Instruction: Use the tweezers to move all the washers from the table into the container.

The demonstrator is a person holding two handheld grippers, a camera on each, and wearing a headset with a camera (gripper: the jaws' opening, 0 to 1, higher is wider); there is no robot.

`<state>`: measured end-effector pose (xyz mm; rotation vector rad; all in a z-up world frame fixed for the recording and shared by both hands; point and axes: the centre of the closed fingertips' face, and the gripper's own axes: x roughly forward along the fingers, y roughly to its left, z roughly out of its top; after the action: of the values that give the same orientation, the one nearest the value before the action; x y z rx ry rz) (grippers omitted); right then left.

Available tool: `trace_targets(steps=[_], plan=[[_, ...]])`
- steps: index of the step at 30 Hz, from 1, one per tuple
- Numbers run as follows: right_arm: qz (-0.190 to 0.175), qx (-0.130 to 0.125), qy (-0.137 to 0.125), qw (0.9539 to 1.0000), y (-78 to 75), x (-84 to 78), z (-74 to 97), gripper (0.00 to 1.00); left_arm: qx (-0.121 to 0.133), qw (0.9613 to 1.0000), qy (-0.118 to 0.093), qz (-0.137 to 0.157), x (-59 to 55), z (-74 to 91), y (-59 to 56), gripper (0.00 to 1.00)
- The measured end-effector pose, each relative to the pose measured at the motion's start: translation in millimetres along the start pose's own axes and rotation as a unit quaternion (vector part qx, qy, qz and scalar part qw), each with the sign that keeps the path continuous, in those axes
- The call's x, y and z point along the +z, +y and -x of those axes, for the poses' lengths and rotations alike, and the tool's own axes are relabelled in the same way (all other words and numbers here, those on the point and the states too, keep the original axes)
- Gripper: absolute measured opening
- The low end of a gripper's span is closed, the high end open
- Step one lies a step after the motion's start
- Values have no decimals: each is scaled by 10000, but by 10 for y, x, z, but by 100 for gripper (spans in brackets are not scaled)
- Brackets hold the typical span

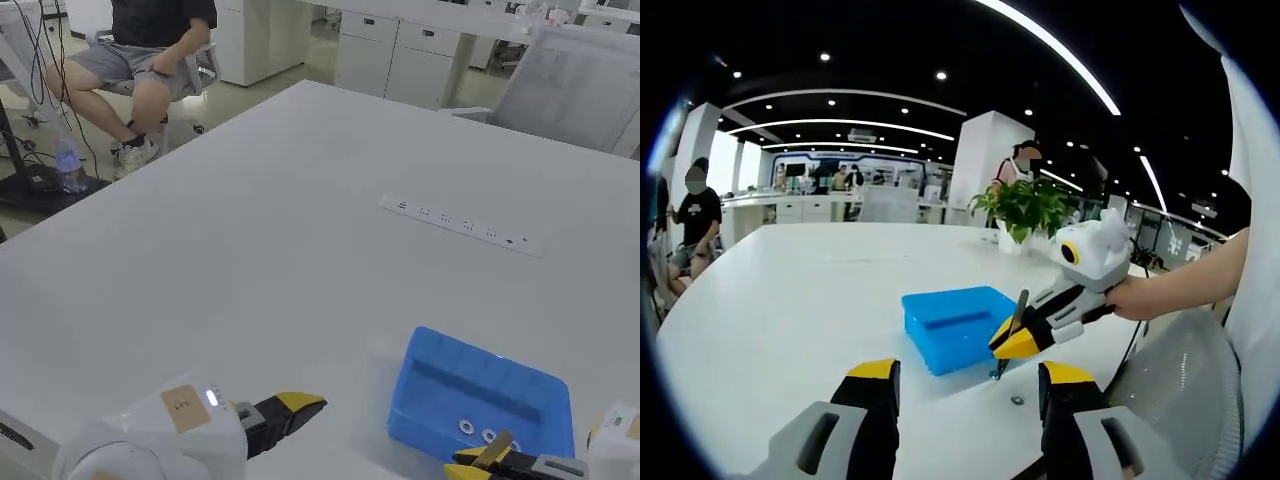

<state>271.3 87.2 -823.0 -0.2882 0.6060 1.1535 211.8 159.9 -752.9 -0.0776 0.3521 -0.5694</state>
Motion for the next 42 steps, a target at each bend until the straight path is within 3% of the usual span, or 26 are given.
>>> trace_targets(steps=[4, 7, 14, 17, 20, 23, 26, 29, 34, 42], plan=[[37, -6, -26, 10000, 45, -9, 7, 4, 11, 10000, -18, -24, 5, 3, 4, 56], [261, -102, -53, 9996, 11, -24, 22, 3, 36, 10000, -38, -80, 16, 3, 7, 58], [95, -217, -94, 9997, 22, -39, 25, 3, 134, 9997, -61, -170, 32, 3, 29, 68], [-49, -237, -100, 9997, 5, -40, 31, 3, 233, 9994, -109, -247, 51, 9, 60, 73], [-438, -137, -158, 9988, 32, -33, 38, 3, 293, 9992, -148, -234, 63, 14, 80, 77], [-562, -98, -181, 9982, 50, -30, 49, 3, 319, 9991, -184, -229, 77, 18, 89, 79], [-664, -57, -218, 9975, 58, -23, 68, 3, 504, 9978, -257, -348, 109, 34, 145, 85], [-754, -39, -273, 9968, 47, 5, 100, 3, 563, 9975, -273, -341, 112, 37, 165, 91], [-760, -74, -300, 9966, 36, 72, 155, 3, 586, 9972, -254, -381, 112, 35, 168, 91], [-770, -87, -409, 9962, 45, 313, 301, 3, 551, 9977, -248, -321, 103, 33, 169, 90]])
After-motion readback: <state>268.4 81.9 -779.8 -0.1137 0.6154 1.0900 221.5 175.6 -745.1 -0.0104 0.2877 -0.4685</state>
